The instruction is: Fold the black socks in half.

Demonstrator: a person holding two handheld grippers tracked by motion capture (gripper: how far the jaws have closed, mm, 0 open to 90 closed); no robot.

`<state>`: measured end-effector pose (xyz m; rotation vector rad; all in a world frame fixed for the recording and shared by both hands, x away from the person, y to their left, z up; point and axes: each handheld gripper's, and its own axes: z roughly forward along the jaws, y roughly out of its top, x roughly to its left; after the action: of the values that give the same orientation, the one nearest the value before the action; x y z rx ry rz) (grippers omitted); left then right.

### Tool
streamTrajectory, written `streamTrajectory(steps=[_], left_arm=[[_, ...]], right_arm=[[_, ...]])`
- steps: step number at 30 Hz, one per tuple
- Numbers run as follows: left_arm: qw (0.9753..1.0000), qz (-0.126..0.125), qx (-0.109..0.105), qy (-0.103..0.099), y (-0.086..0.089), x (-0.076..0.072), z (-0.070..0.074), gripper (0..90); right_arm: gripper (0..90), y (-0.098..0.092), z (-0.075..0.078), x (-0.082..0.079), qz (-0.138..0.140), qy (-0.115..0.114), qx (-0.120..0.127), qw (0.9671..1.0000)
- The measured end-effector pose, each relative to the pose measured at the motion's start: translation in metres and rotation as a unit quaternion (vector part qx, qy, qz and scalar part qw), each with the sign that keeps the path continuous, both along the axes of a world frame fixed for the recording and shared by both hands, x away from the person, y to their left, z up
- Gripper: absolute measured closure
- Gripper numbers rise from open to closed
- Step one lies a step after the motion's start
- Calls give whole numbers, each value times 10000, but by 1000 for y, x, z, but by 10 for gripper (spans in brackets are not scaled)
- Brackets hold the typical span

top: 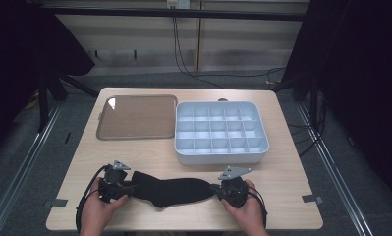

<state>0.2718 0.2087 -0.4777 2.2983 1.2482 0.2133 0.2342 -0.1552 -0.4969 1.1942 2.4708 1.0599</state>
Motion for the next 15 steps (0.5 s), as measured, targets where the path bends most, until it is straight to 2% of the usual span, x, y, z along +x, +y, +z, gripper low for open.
streamTrajectory(steps=[5, 15], left_arm=[[10000, -16, 82, 50, -3, 0, 2, 735], [9998, 134, -39, 122, -1, 1, 7, 756]], right_arm=[[865, 0, 0, 0, 13, -2, 26, 10000], [865, 2, 0, 0, -5, 23, 34, 10000]])
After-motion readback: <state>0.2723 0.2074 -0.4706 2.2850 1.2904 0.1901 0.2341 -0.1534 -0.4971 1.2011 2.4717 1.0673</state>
